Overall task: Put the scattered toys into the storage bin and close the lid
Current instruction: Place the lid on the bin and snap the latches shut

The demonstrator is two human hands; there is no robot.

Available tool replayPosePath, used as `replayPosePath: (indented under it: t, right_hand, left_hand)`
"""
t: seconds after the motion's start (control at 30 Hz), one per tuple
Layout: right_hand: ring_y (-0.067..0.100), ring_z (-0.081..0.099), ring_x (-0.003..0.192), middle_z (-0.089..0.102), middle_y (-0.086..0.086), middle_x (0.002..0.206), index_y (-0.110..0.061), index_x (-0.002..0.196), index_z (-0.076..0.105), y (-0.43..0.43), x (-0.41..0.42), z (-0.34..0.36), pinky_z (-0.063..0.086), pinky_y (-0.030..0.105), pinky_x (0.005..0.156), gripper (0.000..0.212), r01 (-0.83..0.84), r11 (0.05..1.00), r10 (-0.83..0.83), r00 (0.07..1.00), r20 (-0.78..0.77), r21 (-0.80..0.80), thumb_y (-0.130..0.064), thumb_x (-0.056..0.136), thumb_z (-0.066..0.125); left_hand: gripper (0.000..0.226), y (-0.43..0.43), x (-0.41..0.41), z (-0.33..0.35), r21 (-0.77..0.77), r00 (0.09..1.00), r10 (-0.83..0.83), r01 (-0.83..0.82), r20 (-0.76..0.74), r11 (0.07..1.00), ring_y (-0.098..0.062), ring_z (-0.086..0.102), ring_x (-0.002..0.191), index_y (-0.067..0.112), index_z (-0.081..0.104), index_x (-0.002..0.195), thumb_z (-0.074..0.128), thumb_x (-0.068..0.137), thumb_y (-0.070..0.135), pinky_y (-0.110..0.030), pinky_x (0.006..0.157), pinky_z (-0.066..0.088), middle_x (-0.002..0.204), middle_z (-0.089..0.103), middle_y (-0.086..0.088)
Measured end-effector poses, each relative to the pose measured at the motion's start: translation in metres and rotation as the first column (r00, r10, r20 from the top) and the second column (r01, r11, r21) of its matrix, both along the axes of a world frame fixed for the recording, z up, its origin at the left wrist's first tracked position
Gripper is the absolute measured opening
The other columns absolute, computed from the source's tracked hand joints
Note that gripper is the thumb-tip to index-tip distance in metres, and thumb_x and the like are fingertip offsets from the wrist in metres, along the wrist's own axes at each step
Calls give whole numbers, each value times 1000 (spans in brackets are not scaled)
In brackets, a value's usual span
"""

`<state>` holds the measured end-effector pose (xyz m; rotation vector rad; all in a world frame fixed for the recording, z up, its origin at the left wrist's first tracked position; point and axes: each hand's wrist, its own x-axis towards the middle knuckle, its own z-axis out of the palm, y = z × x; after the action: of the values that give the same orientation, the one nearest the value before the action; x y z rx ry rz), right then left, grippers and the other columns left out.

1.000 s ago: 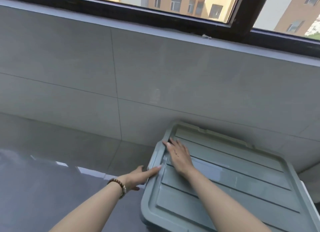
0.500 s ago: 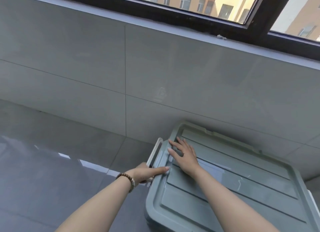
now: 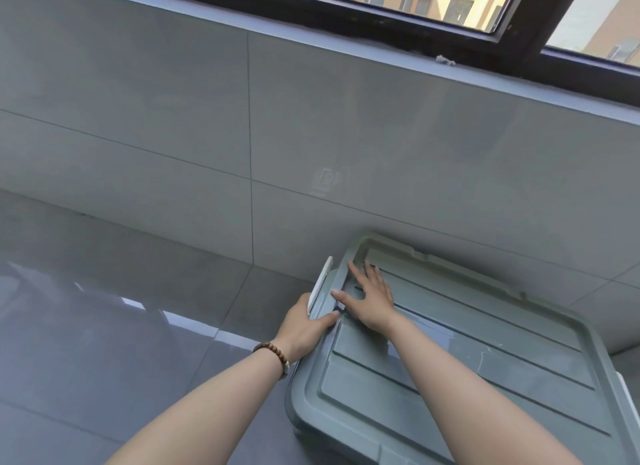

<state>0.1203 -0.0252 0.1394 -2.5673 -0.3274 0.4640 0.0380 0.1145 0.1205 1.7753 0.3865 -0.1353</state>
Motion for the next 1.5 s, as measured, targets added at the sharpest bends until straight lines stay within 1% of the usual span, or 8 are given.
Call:
replayPosePath:
  t: [0.3,0.47,0.77,0.97,1.23,1.3,1.4,1.5]
  right_hand:
    - [14,-9,147,-1,-4,160,-40,147,17,4,7,-3,-6,35,116,50,46,999,-46,998,-32,5,-50,99,24]
    - [12,-7,146,1,-5,160,-38,147,17,4,12,-6,-6,33,117,48,73,994,-68,996,-66,84,-47,101,13]
    - [15,2,147,9,0,159,-27,147,28,-15,9,6,1,32,119,52,158,930,-124,985,-121,331,-46,99,32]
    - [17,9,147,8,-1,159,-24,147,27,-179,-17,37,9,39,120,90,494,847,-507,862,16,197,-66,73,56]
    - [26,4,147,4,9,159,-13,151,3,-367,-87,42,11,47,118,167,784,617,-784,608,-125,-59,-95,13,50]
    - [27,14,145,9,8,158,-13,151,2,-377,-98,40,18,45,117,161,811,585,-777,563,-280,7,-85,21,62]
    - [21,57,116,57,5,132,-13,138,45,-378,-94,29,47,36,94,134,775,622,-694,610,-383,106,-81,27,74]
    - [21,67,90,70,4,100,-15,112,66,-372,-88,24,53,34,84,100,809,561,-708,579,-403,177,-69,30,83]
  left_hand:
    - [38,-9,-1,4,193,998,-60,57,6,980,-20,58,103,19,41,124,53,92,35,-24,79,42,113,60,2]
    - [47,-5,34,9,104,997,-79,80,-10,991,-18,59,108,18,47,127,65,85,29,-30,92,47,118,61,0]
    - [56,-18,42,5,331,995,-88,72,35,941,-24,54,118,23,35,142,52,90,34,-30,95,44,134,55,-3]
    - [118,-36,45,22,470,979,-101,173,-175,865,-28,35,136,14,9,150,63,65,74,-42,106,38,152,26,-11]
    - [143,-47,52,33,519,930,-129,303,-343,799,-38,29,137,8,-2,149,66,46,81,-47,109,33,153,15,-21]
    - [144,-49,55,35,536,923,-123,316,-365,783,-38,28,137,6,-1,149,66,46,81,-48,110,31,152,16,-22]
    - [142,-51,59,35,561,923,-91,304,-374,770,-39,30,136,3,1,147,66,47,80,-48,109,33,150,20,-22]
    - [144,-52,59,36,550,932,-57,259,-358,794,-39,33,133,2,5,146,66,43,81,-48,109,34,148,25,-22]
